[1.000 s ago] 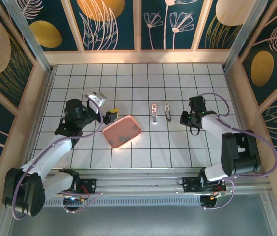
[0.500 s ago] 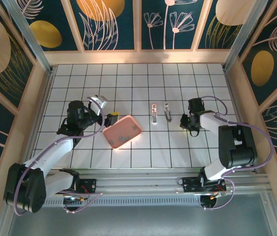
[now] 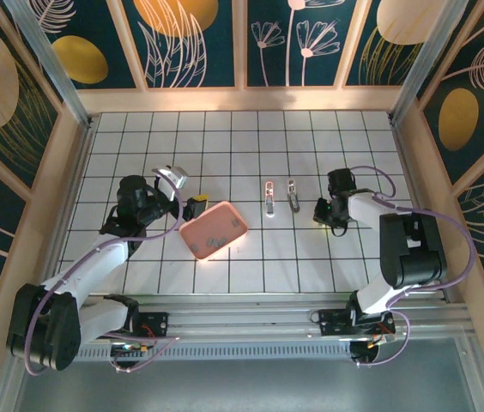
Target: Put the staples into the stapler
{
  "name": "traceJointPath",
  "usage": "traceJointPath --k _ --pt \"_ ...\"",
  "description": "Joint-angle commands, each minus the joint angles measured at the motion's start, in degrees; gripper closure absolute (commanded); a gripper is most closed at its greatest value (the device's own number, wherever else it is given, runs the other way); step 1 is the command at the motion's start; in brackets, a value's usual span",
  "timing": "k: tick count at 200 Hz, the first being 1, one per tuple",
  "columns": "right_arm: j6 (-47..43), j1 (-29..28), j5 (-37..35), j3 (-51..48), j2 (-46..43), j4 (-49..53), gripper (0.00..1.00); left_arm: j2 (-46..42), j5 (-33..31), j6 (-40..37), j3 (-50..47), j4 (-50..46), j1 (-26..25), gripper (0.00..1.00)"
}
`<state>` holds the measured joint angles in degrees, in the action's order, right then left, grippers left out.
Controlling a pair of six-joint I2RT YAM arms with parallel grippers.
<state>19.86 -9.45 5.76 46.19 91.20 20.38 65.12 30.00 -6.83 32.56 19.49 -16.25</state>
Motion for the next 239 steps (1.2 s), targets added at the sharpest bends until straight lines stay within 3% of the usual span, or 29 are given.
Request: traceJointPath --k 1,71,239 --pt "-0.2 0.1 -0.7 1.8 1.0 5.4 0.71 0.5 1.0 0.4 -0.6 1.4 -0.3 0.06" --pt "0.5 2.1 0.9 12.4 4.1 18.4 0.67 0.9 1.3 0.5 -0.4 1.3 -0.2 0.06" --pt "-3.8 0.2 -1.0 20.9 12.7 23.6 0.7 1.5 1.8 0.3 -0.1 0.8 -0.3 0.06"
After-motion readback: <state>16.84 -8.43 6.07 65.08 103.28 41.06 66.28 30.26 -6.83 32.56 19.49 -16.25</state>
